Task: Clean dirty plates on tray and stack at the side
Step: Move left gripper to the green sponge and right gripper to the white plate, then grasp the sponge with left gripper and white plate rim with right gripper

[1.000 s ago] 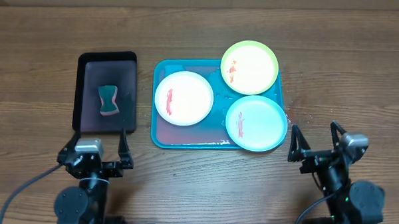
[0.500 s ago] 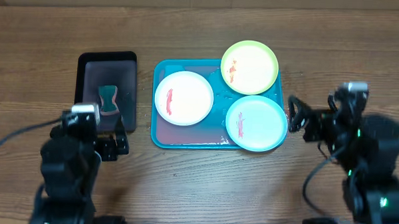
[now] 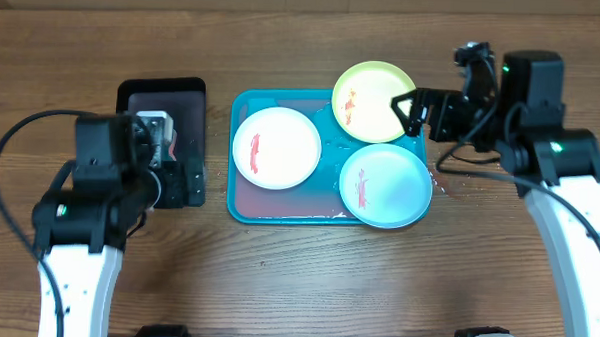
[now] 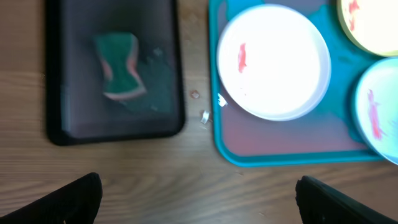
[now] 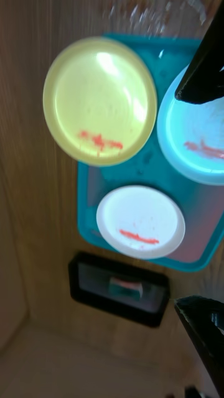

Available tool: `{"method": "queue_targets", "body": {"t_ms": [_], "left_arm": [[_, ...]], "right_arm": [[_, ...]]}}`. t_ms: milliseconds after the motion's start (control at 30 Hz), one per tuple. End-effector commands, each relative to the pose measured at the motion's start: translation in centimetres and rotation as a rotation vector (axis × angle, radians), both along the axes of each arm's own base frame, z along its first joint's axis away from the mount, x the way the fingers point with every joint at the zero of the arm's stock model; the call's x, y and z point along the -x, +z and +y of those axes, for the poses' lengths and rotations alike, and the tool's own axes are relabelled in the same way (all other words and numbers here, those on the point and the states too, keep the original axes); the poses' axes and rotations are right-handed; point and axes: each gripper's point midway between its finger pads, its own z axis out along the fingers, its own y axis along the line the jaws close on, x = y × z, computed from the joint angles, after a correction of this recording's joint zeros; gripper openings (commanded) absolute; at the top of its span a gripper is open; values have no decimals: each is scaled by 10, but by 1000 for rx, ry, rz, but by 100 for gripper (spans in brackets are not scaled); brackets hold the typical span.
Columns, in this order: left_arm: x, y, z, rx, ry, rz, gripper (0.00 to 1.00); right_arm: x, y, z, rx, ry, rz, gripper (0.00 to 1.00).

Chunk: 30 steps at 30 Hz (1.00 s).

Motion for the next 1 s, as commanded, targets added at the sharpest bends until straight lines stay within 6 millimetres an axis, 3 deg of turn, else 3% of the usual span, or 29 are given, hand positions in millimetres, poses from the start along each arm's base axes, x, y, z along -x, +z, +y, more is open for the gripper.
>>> {"method": "queue_targets", "body": {"t_ms": [0,100,200,400,500,667,800,967], "left_arm": [[-11,-7,-19,127,-27,47,100],[-20,-19,-15,108,-25,78,100],[-24,-28,8,53,168,139,100],[-24,-20,47,-91,405,221,100],[-31,-24,52,-122,420,245,100],[-54,-52,53,-130,417,286,100],[-76,-82,56,-156,381,320,94],[-108,-121,68,-228,353,317,81]], "right_arm": [[-2,9,33,-124,143,-3,100],[-8,-6,49,-99,152,20,100],[-13,-27,63,-22,96,68,100],[-19,-56,81,139,3,164,100],[-20,-78,86,199,9,242,100],[-24,-111,93,214,33,321,100],[-27,-114,95,212,33,314,99],[-29,-113,95,211,35,305,87]]}}
